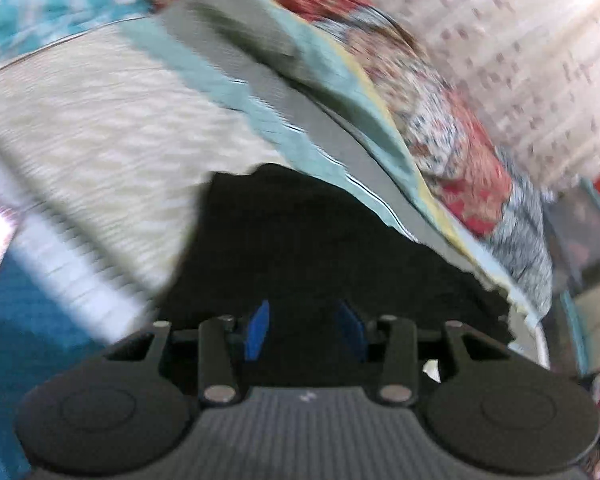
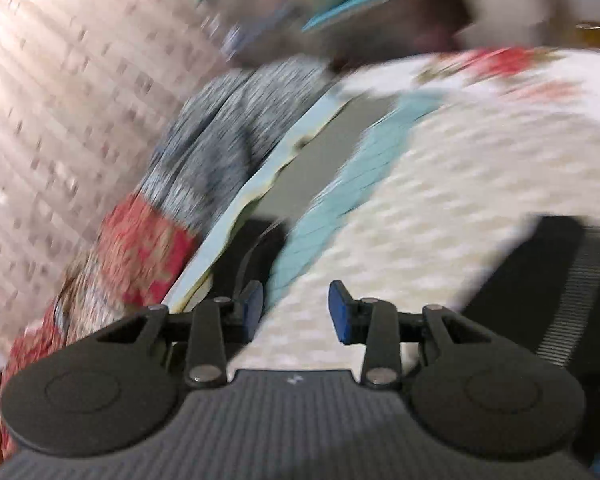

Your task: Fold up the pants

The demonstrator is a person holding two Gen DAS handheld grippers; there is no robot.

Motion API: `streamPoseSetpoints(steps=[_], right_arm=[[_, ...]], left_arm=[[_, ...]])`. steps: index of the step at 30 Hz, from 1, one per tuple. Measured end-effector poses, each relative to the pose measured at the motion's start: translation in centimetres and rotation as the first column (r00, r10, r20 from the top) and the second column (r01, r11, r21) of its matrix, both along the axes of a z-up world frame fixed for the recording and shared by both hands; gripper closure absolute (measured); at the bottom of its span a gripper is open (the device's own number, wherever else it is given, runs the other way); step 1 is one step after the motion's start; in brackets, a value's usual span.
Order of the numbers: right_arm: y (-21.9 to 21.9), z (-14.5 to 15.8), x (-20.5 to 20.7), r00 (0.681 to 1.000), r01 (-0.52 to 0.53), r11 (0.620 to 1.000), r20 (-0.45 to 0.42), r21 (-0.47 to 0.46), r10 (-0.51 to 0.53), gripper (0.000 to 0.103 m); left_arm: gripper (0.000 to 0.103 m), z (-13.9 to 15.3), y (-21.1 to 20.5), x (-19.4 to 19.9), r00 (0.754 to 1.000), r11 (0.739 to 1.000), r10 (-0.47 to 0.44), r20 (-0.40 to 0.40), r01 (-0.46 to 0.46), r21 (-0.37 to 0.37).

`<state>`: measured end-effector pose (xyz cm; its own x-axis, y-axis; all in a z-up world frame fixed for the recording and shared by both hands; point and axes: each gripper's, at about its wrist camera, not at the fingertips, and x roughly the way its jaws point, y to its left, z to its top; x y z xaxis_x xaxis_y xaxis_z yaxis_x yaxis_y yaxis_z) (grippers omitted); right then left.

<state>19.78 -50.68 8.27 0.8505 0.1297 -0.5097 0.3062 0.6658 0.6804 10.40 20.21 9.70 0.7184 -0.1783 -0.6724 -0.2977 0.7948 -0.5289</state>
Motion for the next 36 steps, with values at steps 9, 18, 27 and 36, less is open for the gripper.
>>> streamPoseSetpoints(steps=[9,18,27,36], right_arm=[[1.7,-5.5,15.7,0.989,-0.053,0.998,-0.143,-0.027,0.048,0.055],[1.0,-5.6,18.7,0.992,-0.007,0.997,-0.128,-0.080,-0.003,0.092],[-9.5,-5.1,13.3,0.934,0.176,0.977,-0.293,-0.123,-0.205,0.079],[-9.6,1.9,9.1,0.963,0.178,0.964,-0.166,-0.195,-0.212,0.050]], left_arm=[[0.064,-5.6,-3.5,11.5,0.999,0.996,-0.024,-0.049,0.028,0.079],[0.067,-7.6,-2.5,14.3,0.999,0.992,0.003,-0.053,0.003,0.126],[0.062,-6.9,-4.4,15.7,0.994,0.969,-0.061,-0.092,0.081,0.232],[0.057,-0.2,-6.0,12.0,0.963,0.760,-0.260,-0.069,0.248,0.600]])
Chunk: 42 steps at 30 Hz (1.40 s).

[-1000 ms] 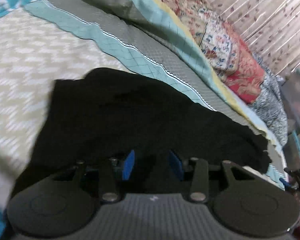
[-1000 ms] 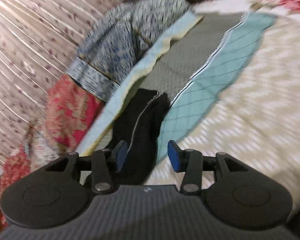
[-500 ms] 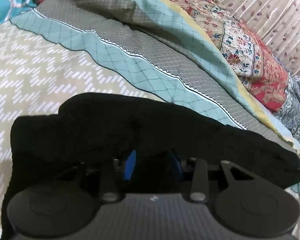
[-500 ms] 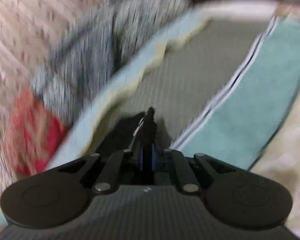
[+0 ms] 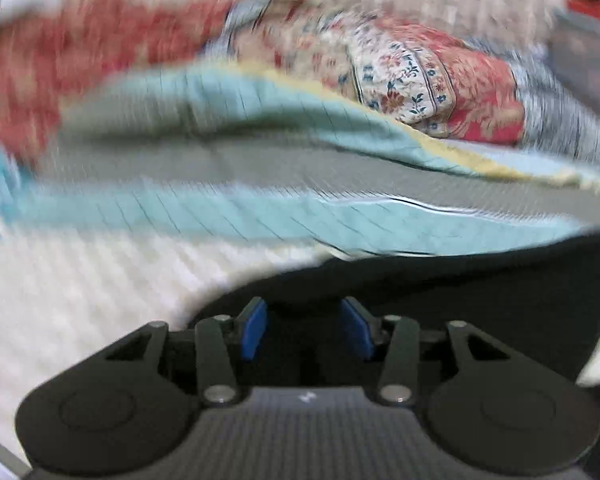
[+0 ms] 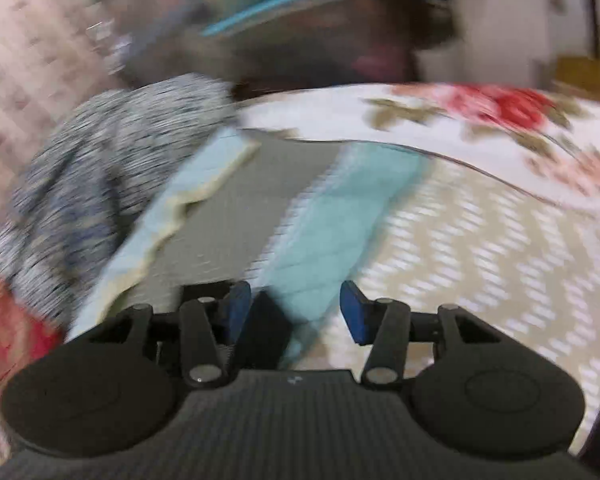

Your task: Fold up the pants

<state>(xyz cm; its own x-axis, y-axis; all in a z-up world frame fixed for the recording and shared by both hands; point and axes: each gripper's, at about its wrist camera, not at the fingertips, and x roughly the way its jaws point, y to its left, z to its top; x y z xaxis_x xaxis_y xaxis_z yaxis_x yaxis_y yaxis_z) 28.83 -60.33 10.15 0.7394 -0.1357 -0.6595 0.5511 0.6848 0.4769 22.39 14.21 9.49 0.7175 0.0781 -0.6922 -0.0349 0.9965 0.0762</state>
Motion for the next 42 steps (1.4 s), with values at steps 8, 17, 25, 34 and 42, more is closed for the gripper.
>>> streamPoseSetpoints(steps=[8,17,25,34,42], right_arm=[[6.7,-2.2,9.3,0.982,-0.128,0.992,-0.143,-0.005,0.126,0.038],[6.5,-4.7,11.4,0.984,-0.062,0.998,-0.167,-0.014,0.059,0.097],[3.6,0.8,3.9,0.999,-0.032,0.990,0.024,0.134,0.029,0.097],[-2.8,4.1,-15.5,0.983,-0.040,0.967,0.186,0.252,-0.008,0.097],[-6.0,-5.2,-30.8,0.994,0.100,0.972,-0.055,0.214,-0.090,0.091]], left_arm=[[0.026,-2.2,0.0,3.8,0.984,0.945,-0.171,-0.054,0.179,0.274],[0.091,-6.7,-0.7,4.3,0.951,0.922,-0.279,-0.135,0.305,0.240],[0.092,-0.3,-0.6,-0.4,0.976,0.960,-0.211,0.057,0.196,0.200],[0.092,3.9,-2.7,-15.5,0.949,0.954,-0.270,0.161,0.240,0.181],[0.090,-2.3,-3.6,-26.6,0.972,0.968,-0.232,-0.022,0.233,0.091]])
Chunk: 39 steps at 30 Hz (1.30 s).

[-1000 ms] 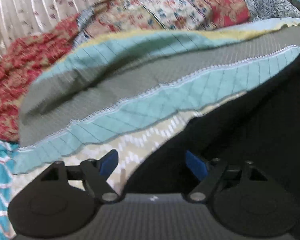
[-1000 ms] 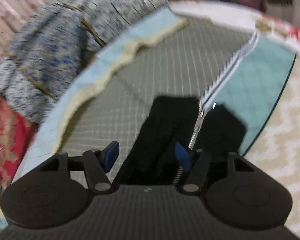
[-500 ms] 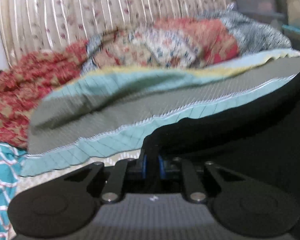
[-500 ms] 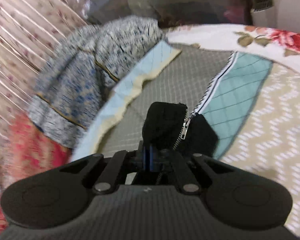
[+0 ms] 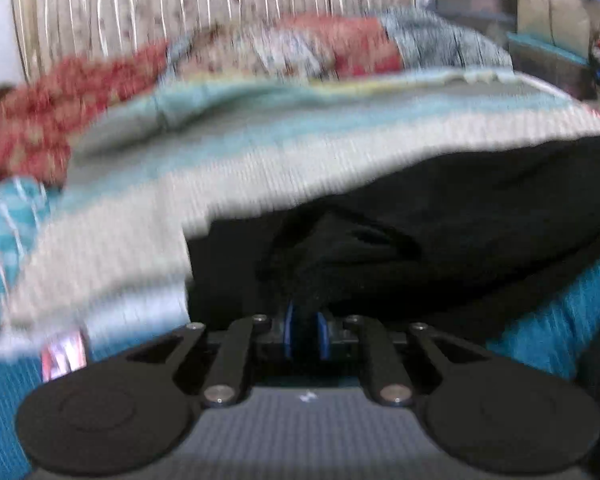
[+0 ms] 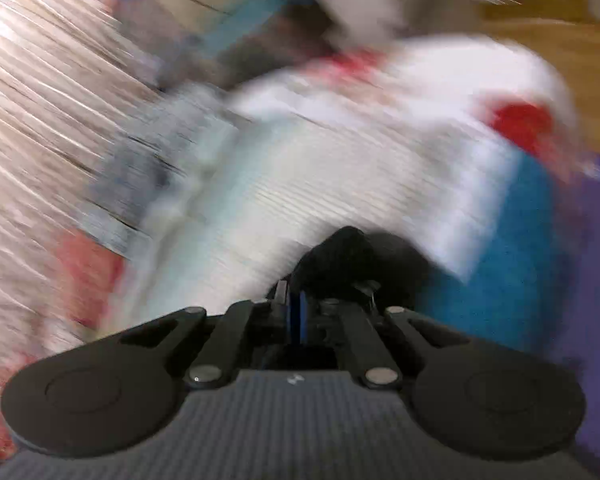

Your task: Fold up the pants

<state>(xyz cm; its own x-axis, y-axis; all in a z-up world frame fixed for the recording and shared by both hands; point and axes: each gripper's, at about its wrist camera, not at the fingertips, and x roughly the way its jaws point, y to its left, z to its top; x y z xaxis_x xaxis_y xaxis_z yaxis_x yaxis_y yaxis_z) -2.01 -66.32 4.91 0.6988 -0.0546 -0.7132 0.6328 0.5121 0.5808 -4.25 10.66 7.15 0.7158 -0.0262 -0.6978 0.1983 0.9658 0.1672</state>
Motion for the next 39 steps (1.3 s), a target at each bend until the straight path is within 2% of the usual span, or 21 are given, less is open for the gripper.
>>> streamPoseSetpoints(steps=[1,3,4,6,10,13,15,16,18,21,23,24,25,26,28,29,30,31,33,36,39], right_arm=[[-0.3,-1.3,-1.1,0.999,0.049,0.998,-0.012,0.031,-0.049,0.086],[-1.0,-2.9,-3.7,0.980,0.194,0.973,0.017,0.123,-0.197,0.036],[-1.1,-3.0,-4.7,0.963,0.264,0.954,0.026,0.144,-0.270,0.028],[-1.2,-2.5,-5.7,0.942,0.317,0.937,0.064,0.146,-0.329,0.028],[0.1,0.6,-6.3,0.936,0.304,0.951,0.165,0.058,-0.310,0.030],[3.0,3.4,-4.8,0.943,0.120,0.993,0.311,-0.003,-0.114,0.030],[6.8,5.5,-2.1,0.928,-0.081,0.993,0.357,-0.082,0.105,0.030],[8.5,6.3,-0.5,0.906,-0.194,0.973,0.358,-0.123,0.226,0.030],[14.4,7.9,2.5,0.821,-0.414,0.889,0.343,-0.194,0.457,0.030],[25.8,8.9,6.1,0.575,-0.714,0.642,0.289,-0.281,0.766,0.030],[34.4,8.4,7.3,0.386,-0.832,0.444,0.228,-0.332,0.894,0.031],[37.9,7.9,7.8,0.319,-0.861,0.370,0.197,-0.349,0.927,0.031],[41.8,7.3,8.2,0.248,-0.887,0.294,0.170,-0.355,0.954,0.031],[44.9,6.6,8.4,0.191,-0.905,0.236,0.158,-0.355,0.969,0.033],[50.3,5.2,8.9,0.098,-0.924,0.142,0.140,-0.354,0.985,0.041],[52.5,4.4,9.4,0.066,-0.934,0.104,0.122,-0.341,0.990,0.056],[55.1,3.3,9.7,0.032,-0.951,0.060,0.096,-0.304,0.995,0.075],[56.9,2.2,10.0,0.007,-0.967,0.027,0.083,-0.252,0.997,0.083],[60.1,-0.8,10.0,-0.045,-0.988,-0.037,0.051,-0.151,0.998,0.084],[63.5,-2.3,7.4,-0.063,-0.961,-0.067,-0.025,-0.268,0.998,0.082],[63.6,-1.7,9.0,-0.066,-0.974,-0.066,-0.009,-0.218,0.998,0.083]], left_arm=[[0.088,-0.7,-0.3,-1.1,1.000,1.000,-0.003,-0.018,0.004,0.014],[0.079,-0.9,-0.5,-2.4,1.000,0.999,-0.003,-0.026,0.004,0.044],[0.072,-0.6,-0.3,-2.9,1.000,0.999,0.005,-0.029,-0.004,0.040],[0.050,0.5,0.8,-4.1,0.999,0.999,0.039,-0.024,-0.039,-0.002],[0.048,2.8,4.9,-5.4,0.987,0.975,0.161,-0.013,-0.161,-0.152],[0.040,5.0,8.2,-4.7,0.967,0.919,0.256,-0.003,-0.245,-0.310],[0.018,5.9,9.7,-2.9,0.950,0.884,0.312,0.001,-0.289,-0.367],[0.014,6.1,10.2,-1.5,0.939,0.867,0.345,-0.012,-0.324,-0.378],[0.013,5.7,10.7,2.0,0.928,0.842,0.362,-0.090,-0.367,-0.395],[0.006,3.8,11.1,7.9,0.913,0.817,0.357,-0.195,-0.407,-0.408],[0.005,2.1,10.6,10.6,0.906,0.806,0.326,-0.271,-0.416,-0.422],[0.008,1.2,10.4,12.1,0.905,0.806,0.298,-0.303,-0.408,-0.428],[0.016,0.4,9.9,12.6,0.905,0.811,0.293,-0.310,-0.406,-0.420],[0.053,-0.2,9.3,13.1,0.904,0.827,0.285,-0.318,-0.400,-0.395],[0.074,-0.5,8.3,13.1,0.908,0.857,0.291,-0.300,-0.387,-0.340],[0.087,0.0,8.1,12.6,0.918,0.868,0.299,-0.261,-0.375,-0.326],[0.091,0.7,8.4,12.2,0.926,0.868,0.299,-0.229,-0.364,-0.337],[0.092,2.0,9.1,11.6,0.937,0.857,0.298,-0.181,-0.347,-0.381],[0.095,3.6,10.3,10.2,0.938,0.831,0.331,-0.103,-0.342,-0.439],[0.101,3.1,11.7,9.5,0.887,0.805,0.458,-0.049,-0.438,-0.401],[0.101,0.9,13.6,9.3,0.847,0.724,0.505,-0.167,-0.521,-0.452]])
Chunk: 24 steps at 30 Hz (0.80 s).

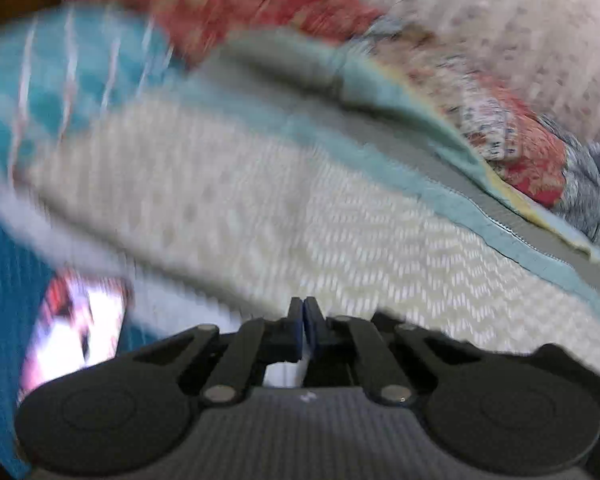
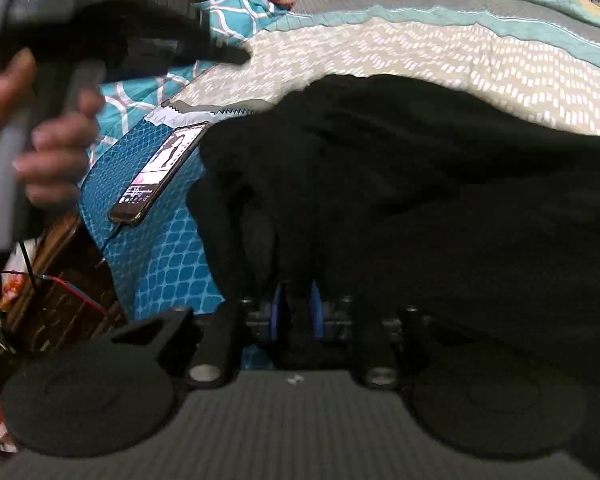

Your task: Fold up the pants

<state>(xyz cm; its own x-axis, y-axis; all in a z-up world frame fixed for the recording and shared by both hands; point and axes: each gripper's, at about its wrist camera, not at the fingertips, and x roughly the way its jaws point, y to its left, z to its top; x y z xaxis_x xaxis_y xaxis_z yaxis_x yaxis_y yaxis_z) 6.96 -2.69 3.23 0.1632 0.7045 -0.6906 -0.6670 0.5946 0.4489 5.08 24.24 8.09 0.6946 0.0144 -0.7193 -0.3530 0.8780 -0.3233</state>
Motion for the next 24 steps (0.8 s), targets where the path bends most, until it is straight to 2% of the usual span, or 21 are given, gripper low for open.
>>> streamPoseSetpoints(steps=[1,2,4,5,6,9,12,13,15,17,18,19,20,21,22,23,24], right_arm=[[-0.3,0.2,0.4,1.000,0.010,1.000,-0.021,0.020,-0.010,0.083],[-0.7,0.5,0.8,0.999,0.035,0.998,-0.040,0.048,-0.033,0.082],[-2.5,1.2,1.0,0.996,0.083,0.991,-0.042,0.102,-0.079,0.070],[-3.7,1.7,0.5,0.994,0.111,0.985,-0.023,0.130,-0.109,0.055],[-4.9,2.2,0.3,0.989,0.144,0.978,0.000,0.154,-0.146,0.050],[-9.0,2.7,0.0,0.963,0.259,0.947,0.026,0.188,-0.268,0.050],[-14.7,2.7,-0.4,0.902,0.418,0.882,0.017,0.217,-0.431,0.050],[-17.2,2.3,-1.2,0.875,0.472,0.856,0.009,0.213,-0.485,0.050],[-19.4,1.3,-1.4,0.811,0.573,0.802,0.024,0.171,-0.585,0.050],[-22.8,-0.2,-1.8,0.715,0.696,0.715,0.038,0.069,-0.699,0.050],[-25.0,-1.2,-2.1,0.655,0.755,0.656,0.031,0.014,-0.755,0.060],[-28.2,-2.2,-2.9,0.610,0.793,0.608,-0.031,0.040,-0.792,0.081],[-30.7,-3.1,-3.6,0.563,0.826,0.556,-0.144,0.089,-0.814,0.101],[-33.3,-3.8,-4.7,0.505,0.863,0.482,-0.257,0.151,-0.824,0.099],[-35.3,-3.8,-6.2,0.460,0.886,0.413,-0.301,0.210,-0.835,0.094],[-36.8,-3.4,-7.5,0.418,0.901,0.352,-0.287,0.252,-0.862,0.080],[-38.1,-2.9,-8.9,0.367,0.912,0.295,-0.245,0.285,-0.897,0.058]], left_arm=[[0.101,-0.3,0.3,-0.5,1.000,0.998,0.011,0.005,-0.011,-0.056],[0.101,0.0,0.2,-1.1,1.000,0.997,0.018,0.023,-0.016,-0.070],[0.100,1.3,-1.1,-2.2,0.997,0.999,-0.001,0.081,0.005,-0.046],[0.100,2.1,-1.9,-2.6,0.994,0.999,-0.024,0.108,0.029,-0.038],[0.100,2.8,-2.9,-2.9,0.990,0.997,-0.056,0.130,0.061,-0.037],[0.099,4.2,-7.1,-2.7,0.965,0.979,-0.202,0.165,0.205,-0.001],[0.096,3.7,-11.7,-2.3,0.931,0.943,-0.333,0.149,0.331,0.039],[0.095,3.0,-13.1,-2.0,0.924,0.932,-0.362,0.128,0.358,0.050],[0.094,0.9,-15.0,-1.5,0.921,0.922,-0.385,0.054,0.382,0.060],[0.094,-1.7,-16.1,-0.9,0.932,0.922,-0.357,-0.071,0.363,0.133],[0.096,-2.9,-16.1,-0.6,0.939,0.927,-0.310,-0.149,0.333,0.174],[0.097,-4.4,-15.6,-0.4,0.940,0.935,-0.272,-0.207,0.309,0.173],[0.097,-4.9,-14.6,-0.9,0.948,0.953,-0.262,-0.178,0.284,0.108],[0.097,-4.7,-13.8,-1.4,0.957,0.965,-0.245,-0.155,0.256,0.052],[0.097,-4.4,-13.4,-1.5,0.960,0.971,-0.233,-0.158,0.239,0.018],[0.097,-4.0,-13.2,-1.7,0.962,0.974,-0.222,-0.160,0.226,0.007],[0.097,-3.5,-13.4,-1.9,0.964,0.976,-0.211,-0.161,0.216,0.014]])
